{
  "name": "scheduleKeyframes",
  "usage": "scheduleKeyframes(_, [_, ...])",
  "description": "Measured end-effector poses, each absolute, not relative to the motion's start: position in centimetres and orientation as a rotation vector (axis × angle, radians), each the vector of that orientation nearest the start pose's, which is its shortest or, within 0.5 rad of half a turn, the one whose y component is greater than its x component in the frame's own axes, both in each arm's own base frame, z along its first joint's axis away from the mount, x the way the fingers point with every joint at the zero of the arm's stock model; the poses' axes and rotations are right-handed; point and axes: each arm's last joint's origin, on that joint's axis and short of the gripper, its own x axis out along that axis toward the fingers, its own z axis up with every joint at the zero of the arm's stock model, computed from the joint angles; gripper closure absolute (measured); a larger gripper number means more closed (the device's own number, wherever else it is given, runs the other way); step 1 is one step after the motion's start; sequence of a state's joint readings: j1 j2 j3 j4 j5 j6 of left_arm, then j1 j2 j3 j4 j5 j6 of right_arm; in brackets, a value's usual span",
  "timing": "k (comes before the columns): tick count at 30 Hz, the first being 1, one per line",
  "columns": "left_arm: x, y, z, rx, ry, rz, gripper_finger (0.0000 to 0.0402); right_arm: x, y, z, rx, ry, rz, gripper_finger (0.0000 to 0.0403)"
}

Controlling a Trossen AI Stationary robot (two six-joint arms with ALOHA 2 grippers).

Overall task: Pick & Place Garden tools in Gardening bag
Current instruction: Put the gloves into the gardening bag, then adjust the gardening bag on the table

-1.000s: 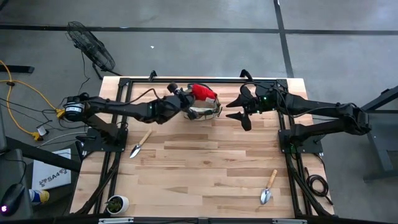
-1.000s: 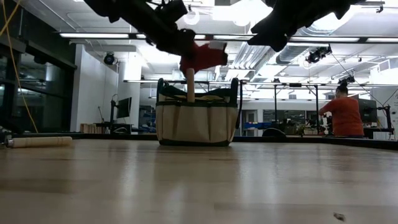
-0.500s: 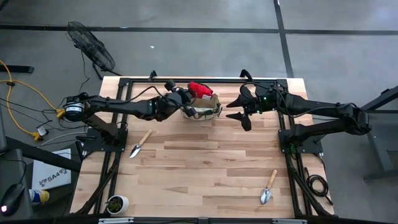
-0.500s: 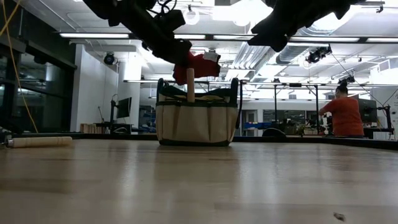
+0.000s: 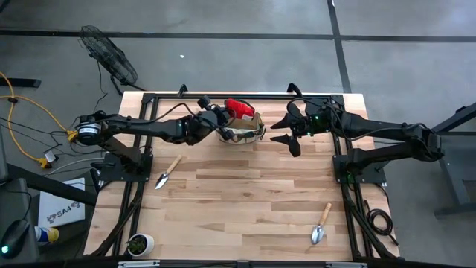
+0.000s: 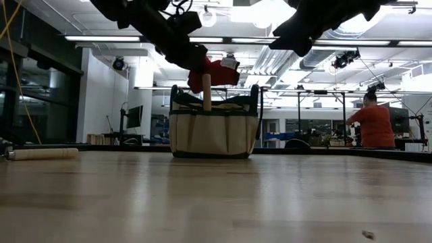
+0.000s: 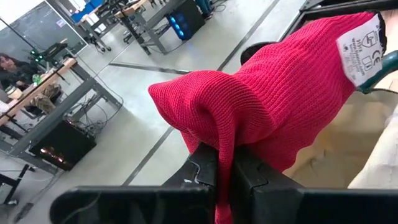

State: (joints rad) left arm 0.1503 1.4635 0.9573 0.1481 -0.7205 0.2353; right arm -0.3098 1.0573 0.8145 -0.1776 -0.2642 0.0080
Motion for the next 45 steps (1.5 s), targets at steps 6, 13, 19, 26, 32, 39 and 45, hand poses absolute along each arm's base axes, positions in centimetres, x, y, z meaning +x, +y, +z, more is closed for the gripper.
scheduleKeyframes(6, [31.8, 6.8, 25.9, 0.289, 0.460, 0.816, 0.0398, 22.1, -6.3, 29.4, 0.126, 0.403, -0.046, 0.0188])
scheduleKeyframes(13, [32.6, 7.3, 24.3, 0.278, 0.487, 0.827, 0.0398, 22.1, -6.2, 29.2, 0.129, 0.416, -0.044, 0.0188])
scheduleKeyframes(19, [32.6, 7.2, 24.0, 0.262, 0.510, 0.796, 0.0398, 22.0, -6.2, 29.1, 0.128, 0.435, -0.043, 0.0188])
scheduleKeyframes(26, [32.5, 7.2, 24.0, 0.244, 0.510, 0.803, 0.0326, 21.9, -6.2, 28.9, 0.133, 0.451, -0.043, 0.0188])
scheduleKeyframes(32, [32.5, 7.3, 24.0, 0.244, 0.508, 0.833, 0.0243, 21.9, -6.2, 28.9, 0.135, 0.458, -0.043, 0.0188])
scheduleKeyframes(39, [31.5, 7.1, 25.7, 0.231, 0.467, 0.841, 0.0187, 21.9, -6.2, 28.8, 0.139, 0.465, -0.044, 0.0188])
scheduleKeyframes(45, [30.3, 6.9, 27.1, 0.197, 0.445, 0.849, 0.0182, 21.8, -6.1, 28.6, 0.145, 0.484, -0.046, 0.0188])
